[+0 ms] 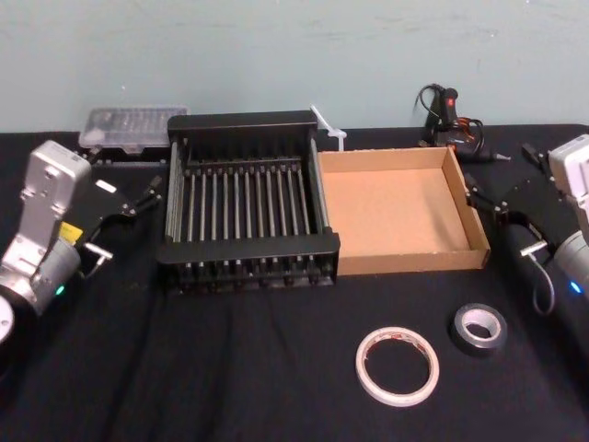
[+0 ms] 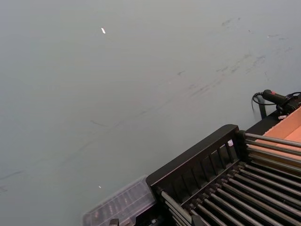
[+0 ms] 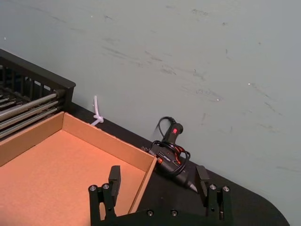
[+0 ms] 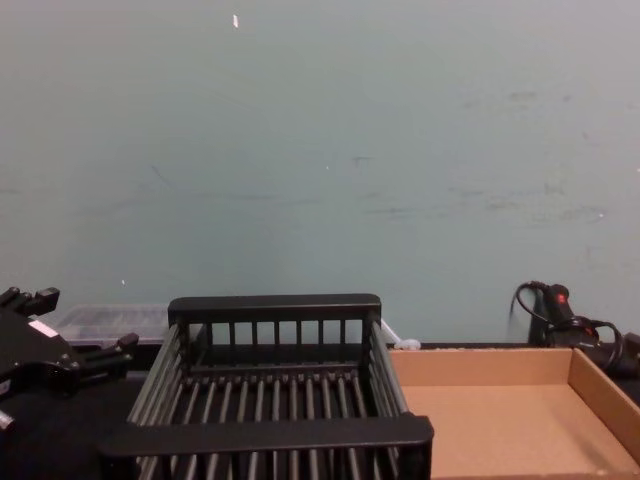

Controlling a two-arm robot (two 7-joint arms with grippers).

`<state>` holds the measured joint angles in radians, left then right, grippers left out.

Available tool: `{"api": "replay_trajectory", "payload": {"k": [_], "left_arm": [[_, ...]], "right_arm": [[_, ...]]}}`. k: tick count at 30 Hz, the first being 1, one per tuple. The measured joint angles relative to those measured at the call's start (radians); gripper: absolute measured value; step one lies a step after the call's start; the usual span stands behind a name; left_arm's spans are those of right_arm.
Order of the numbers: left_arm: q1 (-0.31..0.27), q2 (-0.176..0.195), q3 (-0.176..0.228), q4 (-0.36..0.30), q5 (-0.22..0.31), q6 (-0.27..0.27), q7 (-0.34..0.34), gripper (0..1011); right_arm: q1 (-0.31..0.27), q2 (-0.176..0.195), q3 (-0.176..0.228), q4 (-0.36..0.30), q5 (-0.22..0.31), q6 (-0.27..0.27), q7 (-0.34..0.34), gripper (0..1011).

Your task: Pick up the white tape and place it into the black box , Pick up the silver tape and place it into the brown box.

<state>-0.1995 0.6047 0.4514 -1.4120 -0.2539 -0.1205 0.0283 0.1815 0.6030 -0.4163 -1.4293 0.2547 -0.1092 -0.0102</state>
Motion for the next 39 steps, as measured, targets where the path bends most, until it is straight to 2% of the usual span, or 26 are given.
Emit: {"api": "replay_trajectory", "payload": {"k": [12,19,26,31,39], "left_arm": [[0.000,0.000,0.000,0.000,0.000,0.000,0.000,1001],[0.000,0.000,0.000,0.000,0.000,0.000,0.000,1001],[0.000,0.000,0.000,0.000,0.000,0.000,0.000,1001],[0.000,0.000,0.000,0.000,0.000,0.000,0.000,1001],[0.000,0.000,0.000,0.000,0.000,0.000,0.000,1001]], "right_arm": [[-0.101,0.055,0.076,-0.142,0.065,0.060,0.060,1002],[-0.198,0.105,0.148,-0.260,0.131,0.115,0.095,1002],[-0.308,0.147,0.219,-0.357,0.185,0.143,0.126,1000],[-0.377,0.167,0.254,-0.404,0.205,0.157,0.140,1000],[-0.483,0.191,0.294,-0.461,0.206,0.195,0.146,1002]]}}
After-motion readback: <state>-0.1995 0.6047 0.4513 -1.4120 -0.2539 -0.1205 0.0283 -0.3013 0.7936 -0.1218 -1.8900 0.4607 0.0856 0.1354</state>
